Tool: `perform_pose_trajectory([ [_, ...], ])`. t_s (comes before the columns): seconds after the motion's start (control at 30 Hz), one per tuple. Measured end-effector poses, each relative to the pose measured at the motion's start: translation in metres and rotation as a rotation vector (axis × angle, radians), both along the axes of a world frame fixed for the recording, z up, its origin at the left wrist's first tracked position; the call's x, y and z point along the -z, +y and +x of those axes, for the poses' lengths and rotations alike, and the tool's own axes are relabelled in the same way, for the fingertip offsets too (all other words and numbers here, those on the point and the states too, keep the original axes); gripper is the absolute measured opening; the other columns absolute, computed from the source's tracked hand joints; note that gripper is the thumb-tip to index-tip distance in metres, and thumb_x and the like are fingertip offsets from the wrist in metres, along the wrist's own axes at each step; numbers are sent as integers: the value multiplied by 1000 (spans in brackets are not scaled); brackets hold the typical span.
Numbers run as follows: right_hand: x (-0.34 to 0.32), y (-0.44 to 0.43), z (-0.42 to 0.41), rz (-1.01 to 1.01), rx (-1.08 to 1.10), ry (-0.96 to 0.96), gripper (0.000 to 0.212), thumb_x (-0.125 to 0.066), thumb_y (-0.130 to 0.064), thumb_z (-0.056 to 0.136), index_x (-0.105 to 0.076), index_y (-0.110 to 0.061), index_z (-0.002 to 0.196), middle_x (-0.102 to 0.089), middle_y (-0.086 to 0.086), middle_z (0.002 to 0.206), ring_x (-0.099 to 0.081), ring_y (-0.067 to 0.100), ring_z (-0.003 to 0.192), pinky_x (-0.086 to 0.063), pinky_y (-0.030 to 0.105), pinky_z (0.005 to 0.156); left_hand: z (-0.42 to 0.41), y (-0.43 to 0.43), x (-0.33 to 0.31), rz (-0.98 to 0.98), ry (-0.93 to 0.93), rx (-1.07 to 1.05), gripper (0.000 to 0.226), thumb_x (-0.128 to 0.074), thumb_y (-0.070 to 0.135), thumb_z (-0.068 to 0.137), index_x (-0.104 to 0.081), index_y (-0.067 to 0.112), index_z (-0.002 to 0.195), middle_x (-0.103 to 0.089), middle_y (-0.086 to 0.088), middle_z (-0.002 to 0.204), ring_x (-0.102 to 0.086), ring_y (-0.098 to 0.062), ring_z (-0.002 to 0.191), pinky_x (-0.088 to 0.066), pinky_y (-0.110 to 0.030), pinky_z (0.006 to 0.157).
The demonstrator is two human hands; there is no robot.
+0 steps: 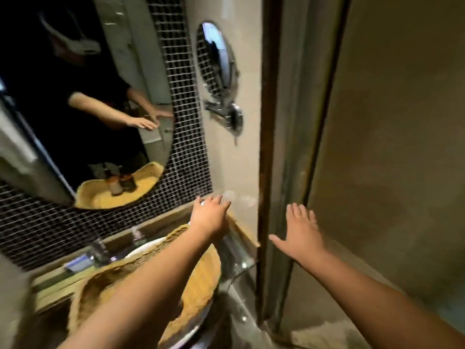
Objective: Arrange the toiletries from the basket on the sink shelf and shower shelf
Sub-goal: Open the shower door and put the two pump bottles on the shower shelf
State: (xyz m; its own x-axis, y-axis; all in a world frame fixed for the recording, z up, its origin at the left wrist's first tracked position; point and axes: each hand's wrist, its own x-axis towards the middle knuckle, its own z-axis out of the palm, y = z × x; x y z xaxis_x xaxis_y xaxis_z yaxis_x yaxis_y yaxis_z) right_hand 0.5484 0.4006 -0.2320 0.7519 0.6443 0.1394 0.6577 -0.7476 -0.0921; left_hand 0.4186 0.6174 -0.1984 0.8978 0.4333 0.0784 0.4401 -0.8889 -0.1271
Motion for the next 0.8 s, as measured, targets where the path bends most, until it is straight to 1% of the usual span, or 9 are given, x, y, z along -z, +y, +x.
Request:
perform_pose_trajectory([
  [0.07, 0, 58, -29, -7, -118, 27, 105, -47, -72, 83, -8, -9, 157, -11, 9, 165, -5, 26, 151, -1, 44, 121, -44, 41, -6, -15, -25, -105, 61, -57, 47, 88, -41, 34, 145, -42, -1, 151, -42, -26, 136, -26, -55, 114],
  [0.13, 3, 105, -59, -34, -239, 45, 100, -55, -62, 84, -10, -11, 157, -12, 10, 164, -4, 27, 151, 2, 44, 120, -88, 74, -5, -32, -16, -207, 64, -59, 52, 87, -40, 36, 146, -40, -2, 153, -40, -26, 138, -27, -54, 116],
  [0.23, 11, 159, -104, -80, -400, 54, 96, -63, -42, 85, -8, -12, 157, -10, 10, 164, -2, 28, 151, 3, 44, 122, -148, 109, 9, -59, -20, -333, 59, -54, 51, 91, -40, 38, 146, -38, -3, 156, -38, -26, 140, -26, -53, 116],
  [0.37, 18, 207, -139, -146, -560, 62, 98, -65, -30, 86, -2, -13, 158, -4, 10, 166, 2, 26, 152, 6, 41, 120, -201, 135, 29, -54, -8, -458, 57, -46, 52, 93, -39, 35, 146, -44, -1, 151, -43, -24, 135, -34, -51, 112],
  [0.47, 17, 230, -150, -167, -646, 55, 102, -69, -27, 84, 0, -12, 158, -5, 10, 165, 1, 26, 152, 4, 42, 121, -220, 142, 42, -78, -4, -510, 59, -44, 55, 93, -36, 35, 149, -42, 1, 152, -41, -23, 137, -30, -52, 114],
  [0.57, 22, 246, -156, -202, -681, 109, 104, -71, -31, 84, 0, -12, 158, -7, 10, 165, -2, 26, 152, 0, 42, 123, -232, 142, 60, -106, -11, -552, 60, -47, 54, 93, -35, 37, 149, -42, 1, 153, -43, -24, 137, -35, -49, 110],
  [0.7, 38, 255, -162, -198, -665, 198, 94, -78, -36, 77, -25, -13, 151, -29, 9, 158, -20, 28, 147, -16, 41, 122, -251, 135, 88, -267, 57, -536, 72, -61, 27, 87, -29, 45, 150, -45, 8, 151, -49, -20, 131, -49, -44, 97],
  [0.73, 45, 255, -163, -208, -654, 230, 93, -80, -36, 75, -28, -14, 149, -32, 9, 156, -24, 28, 145, -19, 41, 121, -257, 132, 95, -307, 76, -542, 78, -62, 23, 86, -26, 47, 151, -44, 9, 152, -48, -19, 132, -48, -45, 99],
  [0.8, 59, 255, -168, -234, -649, 307, 96, -84, -37, 73, -29, -13, 148, -34, 9, 154, -27, 28, 143, -21, 41, 120, -267, 127, 111, -380, 67, -585, 80, -61, 30, 84, -23, 46, 152, -43, 9, 153, -47, -18, 134, -42, -48, 106],
])
